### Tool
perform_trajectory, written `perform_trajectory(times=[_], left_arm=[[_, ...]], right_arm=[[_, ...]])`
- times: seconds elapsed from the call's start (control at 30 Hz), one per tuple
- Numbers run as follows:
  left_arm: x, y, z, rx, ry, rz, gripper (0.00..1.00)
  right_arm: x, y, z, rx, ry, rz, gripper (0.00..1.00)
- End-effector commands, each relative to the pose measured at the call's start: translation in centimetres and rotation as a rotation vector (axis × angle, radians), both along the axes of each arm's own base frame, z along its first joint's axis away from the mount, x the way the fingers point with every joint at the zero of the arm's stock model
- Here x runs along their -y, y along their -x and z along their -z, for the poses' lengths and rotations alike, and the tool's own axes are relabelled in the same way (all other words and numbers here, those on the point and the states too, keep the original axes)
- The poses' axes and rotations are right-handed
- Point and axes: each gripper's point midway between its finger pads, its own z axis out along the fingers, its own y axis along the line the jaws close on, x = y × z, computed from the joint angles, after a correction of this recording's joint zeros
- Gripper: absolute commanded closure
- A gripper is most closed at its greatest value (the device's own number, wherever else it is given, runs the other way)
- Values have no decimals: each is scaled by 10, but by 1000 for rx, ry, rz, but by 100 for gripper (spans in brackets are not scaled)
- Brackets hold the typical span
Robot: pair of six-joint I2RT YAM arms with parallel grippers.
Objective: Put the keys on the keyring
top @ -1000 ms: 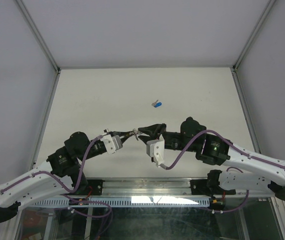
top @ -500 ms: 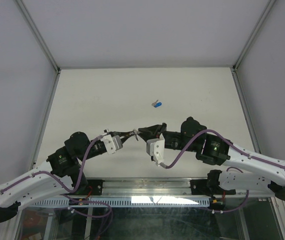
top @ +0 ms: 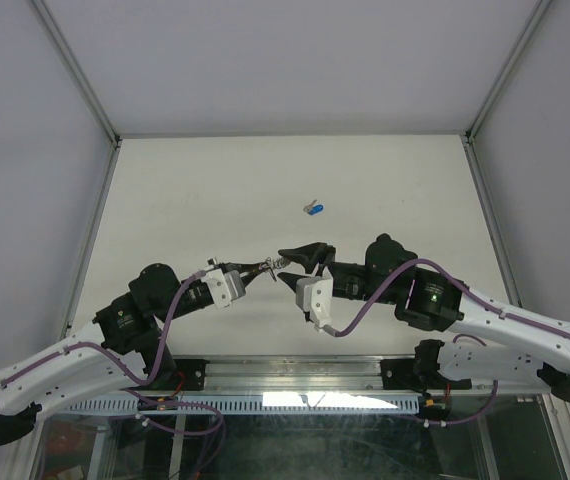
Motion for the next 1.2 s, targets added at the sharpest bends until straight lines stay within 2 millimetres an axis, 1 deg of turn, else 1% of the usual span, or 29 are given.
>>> perform_trajectory(times=[0.0, 0.3, 0.47, 0.77, 0.93, 1.17], left_arm=[[-4, 0, -40, 58, 92, -8, 100], [-5, 0, -40, 59, 94, -10, 100], [-4, 0, -40, 57, 94, -9, 100], [-5, -1, -40, 57, 94, -13, 100], [-4, -1, -40, 57, 94, -13, 100], [-5, -2, -41, 58, 94, -17, 100]], right_arm=[[0, 0, -13, 22, -50, 2, 54], [-2, -1, -7, 26, -27, 1, 55], [-3, -3, -6, 32, -21, 10, 59], [-3, -4, -3, 38, -11, 12, 62], [-3, -4, -5, 41, -15, 14, 72], [-1, -3, -10, 43, -29, 13, 78]])
